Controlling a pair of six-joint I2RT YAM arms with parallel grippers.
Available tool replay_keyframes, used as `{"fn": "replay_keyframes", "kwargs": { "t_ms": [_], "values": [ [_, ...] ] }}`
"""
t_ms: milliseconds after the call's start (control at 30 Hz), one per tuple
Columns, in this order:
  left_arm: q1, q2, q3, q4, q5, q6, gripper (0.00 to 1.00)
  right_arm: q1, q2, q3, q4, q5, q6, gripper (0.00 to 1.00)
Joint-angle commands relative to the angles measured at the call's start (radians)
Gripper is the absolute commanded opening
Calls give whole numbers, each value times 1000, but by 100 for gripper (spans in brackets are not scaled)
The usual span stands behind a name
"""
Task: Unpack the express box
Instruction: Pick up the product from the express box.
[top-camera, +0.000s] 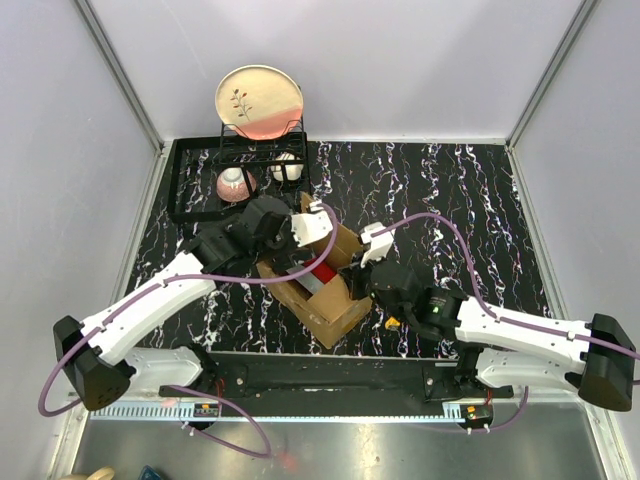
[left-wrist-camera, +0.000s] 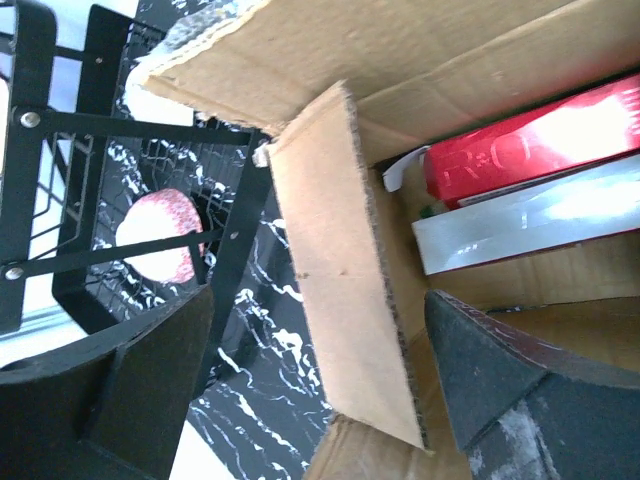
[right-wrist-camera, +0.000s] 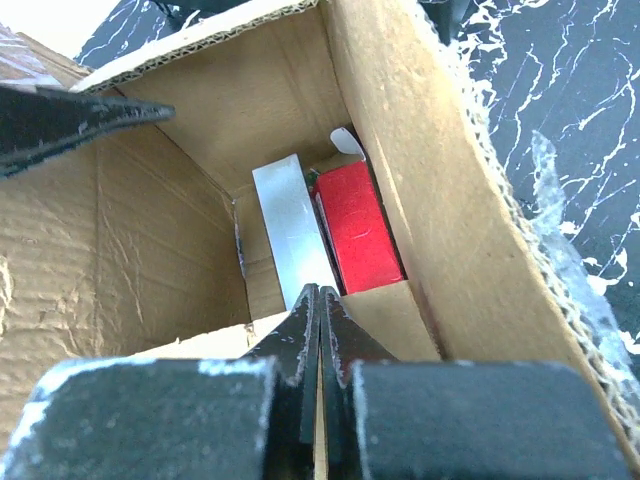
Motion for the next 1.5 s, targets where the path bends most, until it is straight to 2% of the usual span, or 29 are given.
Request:
{"fn": "replay_keyframes", "kwargs": {
  "t_ms": [0, 33, 133, 167, 267, 367, 533, 667, 700, 800, 867, 1033, 1200, 1367, 1467],
  "values": [
    [33, 3, 4, 63, -35, 50, 91, 10, -21, -13, 24, 37, 23, 0],
    [39, 8, 5, 55, -27, 56, 89, 10, -23, -13, 26, 37, 26, 0],
    [65, 37, 25, 27, -4, 84, 67, 12, -32, -25, 26, 37, 37, 0],
    [85, 46, 34, 15, 7, 87, 49, 12, -35, -31, 29, 39, 38, 0],
    [123, 111, 95, -46, 45, 84, 19, 15, -38, -31, 27, 40, 41, 0],
    [155, 160, 160, -91, 94, 64, 8, 19, -47, -34, 26, 42, 41, 0],
    [168, 187, 278, -152, 153, 50, 0, 25, -72, -27, 36, 43, 19, 0],
    [166, 217, 483, -272, 260, -9, 0, 27, -79, 22, 45, 45, -27, 0],
    [166, 227, 576, -322, 277, -20, 0, 27, -79, 31, 52, 42, -52, 0],
    [163, 230, 700, -378, 323, -58, 0, 28, -70, 73, 72, 33, -90, 2],
    [148, 220, 726, -385, 340, -91, 0, 31, -56, 111, 90, 29, -110, 4],
    [82, 113, 648, -359, 415, -118, 0, 45, 39, 171, 128, 91, -155, 10],
    [80, 68, 548, -367, 438, -138, 0, 51, 161, 214, 157, 160, -204, 21],
    [102, 88, 505, -347, 433, -235, 0, 102, 296, 266, 133, 245, -222, 18],
    [126, 97, 493, -321, 445, -304, 0, 134, 332, 265, 122, 316, -219, 23]
  ]
}}
